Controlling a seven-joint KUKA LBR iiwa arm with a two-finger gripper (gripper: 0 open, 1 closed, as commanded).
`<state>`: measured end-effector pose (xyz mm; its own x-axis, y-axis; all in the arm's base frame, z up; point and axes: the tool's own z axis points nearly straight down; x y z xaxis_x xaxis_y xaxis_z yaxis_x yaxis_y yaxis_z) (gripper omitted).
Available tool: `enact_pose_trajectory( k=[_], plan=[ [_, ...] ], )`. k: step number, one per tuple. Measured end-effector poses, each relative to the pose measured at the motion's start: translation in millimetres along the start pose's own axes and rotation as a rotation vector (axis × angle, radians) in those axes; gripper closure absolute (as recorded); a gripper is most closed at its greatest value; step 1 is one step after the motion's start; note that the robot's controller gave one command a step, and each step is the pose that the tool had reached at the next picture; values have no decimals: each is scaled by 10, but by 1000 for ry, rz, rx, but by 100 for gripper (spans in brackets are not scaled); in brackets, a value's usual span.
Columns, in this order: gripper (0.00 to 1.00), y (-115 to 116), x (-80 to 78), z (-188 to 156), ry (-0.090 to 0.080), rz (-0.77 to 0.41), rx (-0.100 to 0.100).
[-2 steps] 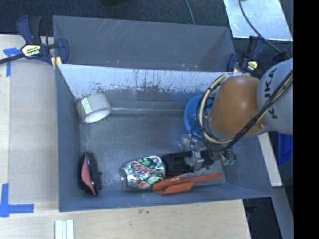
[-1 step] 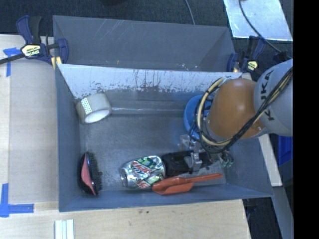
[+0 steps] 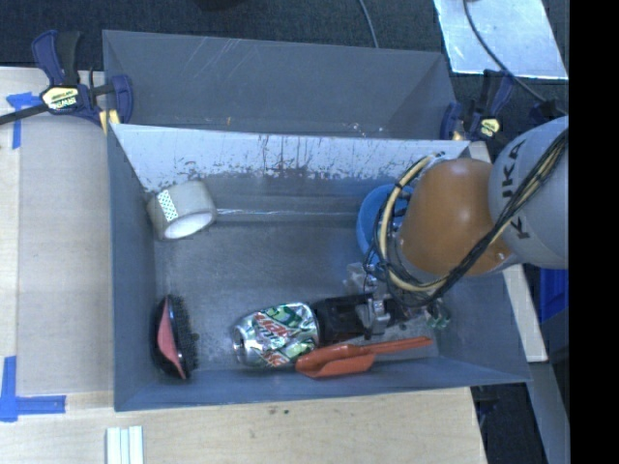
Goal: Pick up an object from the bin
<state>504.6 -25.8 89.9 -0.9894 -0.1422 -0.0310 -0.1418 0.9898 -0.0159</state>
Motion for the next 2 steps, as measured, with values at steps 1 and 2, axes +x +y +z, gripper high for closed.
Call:
enact_pose_trajectory(
  k=[1,2],
  plan=[
    [100,-20,-114,63,35,-14,0],
    [100,-29,-26,-39,5,-7,1]
  ],
)
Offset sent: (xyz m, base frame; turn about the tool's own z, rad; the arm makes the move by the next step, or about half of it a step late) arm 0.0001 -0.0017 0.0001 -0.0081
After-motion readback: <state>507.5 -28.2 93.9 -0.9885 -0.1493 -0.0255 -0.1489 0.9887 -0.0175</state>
